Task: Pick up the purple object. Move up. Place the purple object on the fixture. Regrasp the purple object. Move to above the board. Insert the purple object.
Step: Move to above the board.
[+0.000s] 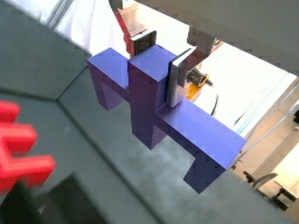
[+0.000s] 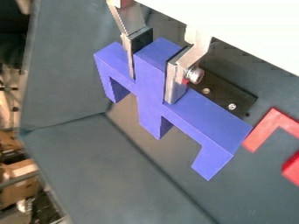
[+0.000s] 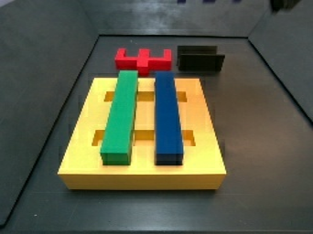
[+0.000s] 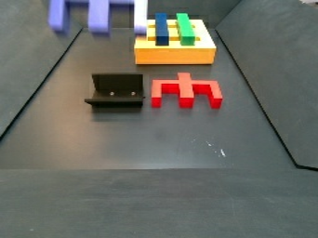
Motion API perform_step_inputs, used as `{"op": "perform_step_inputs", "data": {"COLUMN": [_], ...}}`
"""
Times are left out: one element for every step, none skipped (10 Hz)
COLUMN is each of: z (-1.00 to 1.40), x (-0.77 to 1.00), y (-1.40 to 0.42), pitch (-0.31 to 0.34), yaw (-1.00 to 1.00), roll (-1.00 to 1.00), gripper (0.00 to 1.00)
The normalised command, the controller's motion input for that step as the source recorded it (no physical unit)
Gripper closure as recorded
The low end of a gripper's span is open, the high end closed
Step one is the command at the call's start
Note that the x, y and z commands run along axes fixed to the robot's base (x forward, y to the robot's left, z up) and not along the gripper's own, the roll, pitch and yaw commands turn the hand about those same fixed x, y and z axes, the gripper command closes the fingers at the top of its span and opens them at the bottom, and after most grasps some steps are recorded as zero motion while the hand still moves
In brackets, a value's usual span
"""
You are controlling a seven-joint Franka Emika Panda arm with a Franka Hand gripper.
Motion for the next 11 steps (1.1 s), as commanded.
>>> {"op": "perform_step_inputs", "data": {"z": [1.40,0.72,0.24,0.28,0.29,0.30,0.27,0.28,0.28,0.12,0.02], "x": [-0.01,0.00,0.03,-0.96,-0.98,-1.05,-1.06,-1.04,-1.04,-0.53,-0.18], "y": [-0.01,-0.01,-0.01,-1.40,-1.40,-1.40,-1.40,-1.40,-1.40,-0.67,-0.18], "pitch": [0.053,0.062,0.075,0.100,0.090,0.077,0.081,0.086,0.085,0.081,0.077], "yaw": [-0.01,0.00,0.02,-0.05,-0.05,-0.04,-0.03,-0.03,-0.02,-0.01,0.00], "roll": [-0.01,-0.01,0.02,-1.00,-1.00,-1.00,-1.00,-1.00,-1.00,-1.00,-1.00], "gripper": [1.00,1.00,1.00,1.00,1.00,1.00,1.00,1.00,1.00,1.00,1.00]}}
